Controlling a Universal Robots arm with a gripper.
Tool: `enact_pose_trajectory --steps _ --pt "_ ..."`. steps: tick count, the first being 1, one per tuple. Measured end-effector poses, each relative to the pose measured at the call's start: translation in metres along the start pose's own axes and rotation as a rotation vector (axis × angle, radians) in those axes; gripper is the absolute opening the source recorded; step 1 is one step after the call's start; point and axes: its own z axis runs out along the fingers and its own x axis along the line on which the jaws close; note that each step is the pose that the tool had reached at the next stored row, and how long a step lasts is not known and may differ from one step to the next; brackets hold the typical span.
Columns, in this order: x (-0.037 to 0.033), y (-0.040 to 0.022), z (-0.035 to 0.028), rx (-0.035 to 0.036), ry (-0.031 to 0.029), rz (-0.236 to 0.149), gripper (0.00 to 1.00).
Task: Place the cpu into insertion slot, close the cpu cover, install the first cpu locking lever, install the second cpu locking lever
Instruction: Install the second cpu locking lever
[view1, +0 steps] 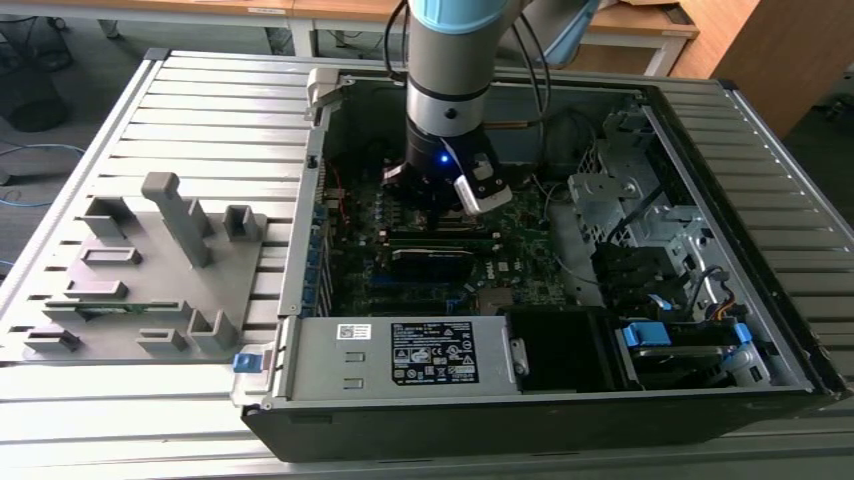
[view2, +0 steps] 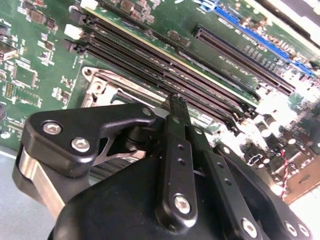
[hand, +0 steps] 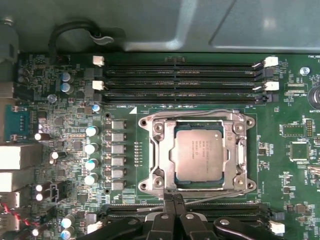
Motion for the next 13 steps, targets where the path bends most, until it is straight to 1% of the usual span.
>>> enact_pose_trajectory --steps 7,11,13 --pt "0.0061 -0.0001 -0.0001 0.0000 -0.0042 0.000 0.11" --pt "0.0077 -0.0003 -0.0001 -0.0001 -0.0058 0.000 0.11" --pt "0.0091 -0.0003 -0.0002 0.0000 -0.0079 0.000 0.11"
